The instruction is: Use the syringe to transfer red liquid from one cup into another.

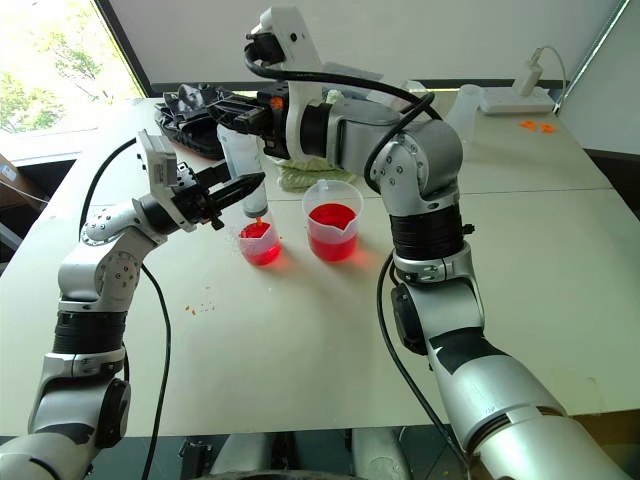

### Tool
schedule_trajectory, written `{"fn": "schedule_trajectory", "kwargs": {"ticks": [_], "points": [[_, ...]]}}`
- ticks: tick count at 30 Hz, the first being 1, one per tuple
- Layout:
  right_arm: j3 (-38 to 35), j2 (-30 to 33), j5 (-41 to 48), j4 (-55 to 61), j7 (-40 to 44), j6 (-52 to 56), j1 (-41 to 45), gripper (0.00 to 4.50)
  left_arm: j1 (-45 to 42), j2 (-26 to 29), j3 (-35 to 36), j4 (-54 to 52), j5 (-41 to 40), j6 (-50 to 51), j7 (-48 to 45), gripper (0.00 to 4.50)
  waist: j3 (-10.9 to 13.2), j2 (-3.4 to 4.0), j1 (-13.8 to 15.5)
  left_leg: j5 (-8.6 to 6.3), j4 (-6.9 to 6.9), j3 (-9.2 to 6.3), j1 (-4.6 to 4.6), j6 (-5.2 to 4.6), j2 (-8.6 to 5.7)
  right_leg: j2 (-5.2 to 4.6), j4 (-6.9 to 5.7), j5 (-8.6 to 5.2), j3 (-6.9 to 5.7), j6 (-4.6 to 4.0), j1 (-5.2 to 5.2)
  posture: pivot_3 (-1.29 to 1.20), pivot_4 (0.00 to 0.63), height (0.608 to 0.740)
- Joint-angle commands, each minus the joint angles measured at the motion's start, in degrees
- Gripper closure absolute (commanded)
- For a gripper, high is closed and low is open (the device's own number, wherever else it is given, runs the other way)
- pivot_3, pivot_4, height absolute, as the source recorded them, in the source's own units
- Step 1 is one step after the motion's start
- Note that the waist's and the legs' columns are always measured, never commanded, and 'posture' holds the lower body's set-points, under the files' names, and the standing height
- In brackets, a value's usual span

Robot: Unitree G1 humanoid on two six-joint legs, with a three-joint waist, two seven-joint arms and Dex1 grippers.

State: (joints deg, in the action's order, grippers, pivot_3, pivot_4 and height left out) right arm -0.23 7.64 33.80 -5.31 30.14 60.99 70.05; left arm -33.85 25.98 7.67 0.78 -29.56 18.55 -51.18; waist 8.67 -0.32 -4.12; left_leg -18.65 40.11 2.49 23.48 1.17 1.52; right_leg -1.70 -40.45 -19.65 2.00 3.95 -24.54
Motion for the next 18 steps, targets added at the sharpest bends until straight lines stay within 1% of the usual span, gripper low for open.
{"fn": "schedule_trajectory", "kwargs": {"ticks": [1, 9, 18], "points": [[5.5, -2.1, 2.4, 1.8, 4.1, 3.7, -1.0, 4.46, -1.9, 0.7, 3.4, -1.8, -0.9, -0.7, 3.5, 3.1, 0.0, 0.0, 0.0, 0.0, 0.0, 0.0, 0.0, 0.0, 0.0, 0.0, 0.0, 0.0, 0.0, 0.0, 0.0, 0.0, 0.15, 0.724], [6.1, -1.8, 1.8, 2.1, 5.4, 3.0, -1.2, 4.46, -1.9, 1.1, 4.1, -2.4, -1.1, 0.1, 4.2, 3.1, 0.0, 0.0, 0.0, 0.0, 0.0, 0.0, 0.0, 0.0, 0.0, 0.0, 0.0, 0.0, 0.0, 0.0, 0.0, 0.0, 0.15, 0.724], [6.0, -1.6, 1.7, 2.5, 6.6, 3.4, -1.9, 4.46, -0.5, 2.2, 5.9, -6.0, -2.9, 3.3, 6.6, 3.1, 0.0, 0.0, 0.0, 0.0, 0.0, -0.01, 0.0, 0.0, 0.0, 0.0, -0.02, 0.0, 0.0, 0.0, 0.0, 0.0, 0.15, 0.724]]}}
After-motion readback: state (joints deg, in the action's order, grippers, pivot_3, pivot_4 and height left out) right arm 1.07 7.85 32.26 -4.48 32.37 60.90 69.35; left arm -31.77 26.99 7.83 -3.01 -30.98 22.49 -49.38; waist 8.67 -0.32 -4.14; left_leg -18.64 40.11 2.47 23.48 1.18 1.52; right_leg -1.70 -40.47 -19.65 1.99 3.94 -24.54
